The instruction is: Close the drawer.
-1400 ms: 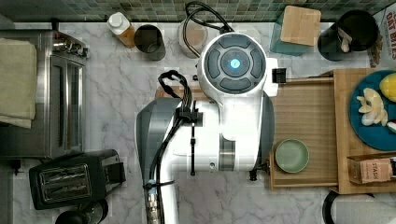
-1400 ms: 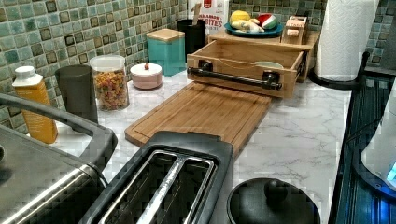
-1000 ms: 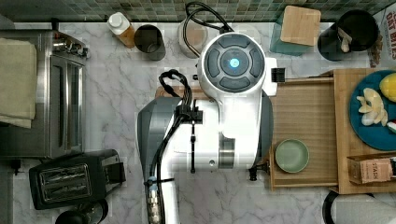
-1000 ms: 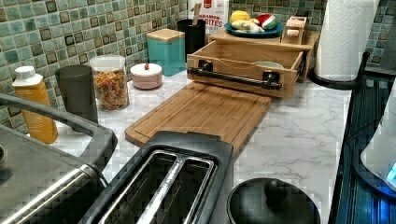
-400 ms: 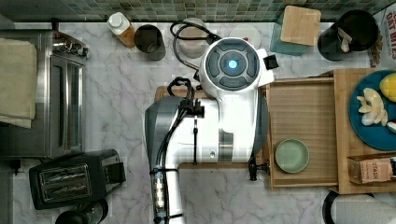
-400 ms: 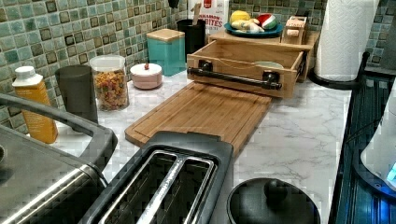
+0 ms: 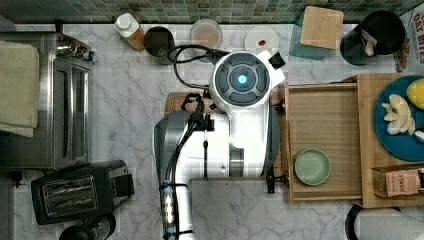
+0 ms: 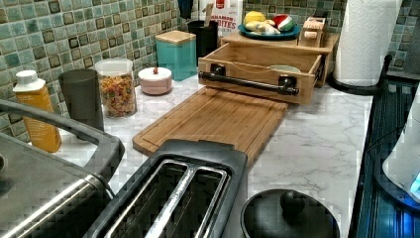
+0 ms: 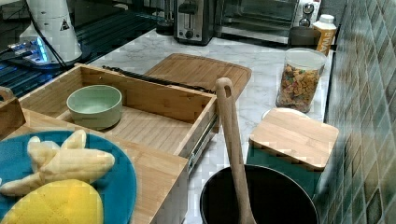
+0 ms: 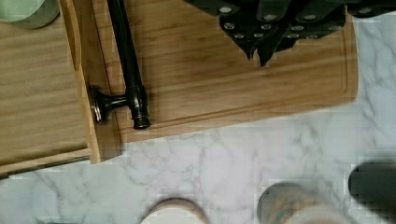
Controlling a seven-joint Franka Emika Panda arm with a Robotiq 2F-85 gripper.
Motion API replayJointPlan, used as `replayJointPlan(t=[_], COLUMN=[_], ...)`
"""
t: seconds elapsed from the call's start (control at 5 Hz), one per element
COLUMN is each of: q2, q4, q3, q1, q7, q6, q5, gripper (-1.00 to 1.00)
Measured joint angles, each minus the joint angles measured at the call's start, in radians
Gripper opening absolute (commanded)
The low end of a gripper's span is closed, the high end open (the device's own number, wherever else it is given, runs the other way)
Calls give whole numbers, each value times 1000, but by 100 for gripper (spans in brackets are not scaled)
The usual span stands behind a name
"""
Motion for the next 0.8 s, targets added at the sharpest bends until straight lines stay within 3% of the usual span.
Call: replayJointPlan(t=[0.2,0.8], q2=[0,-1], q4=[-39,-226], q3=[3,2], q1=[-3,-1], q7=[-35,-91], q6=[0,256], q5=[-8,-71], gripper=[-100,-100])
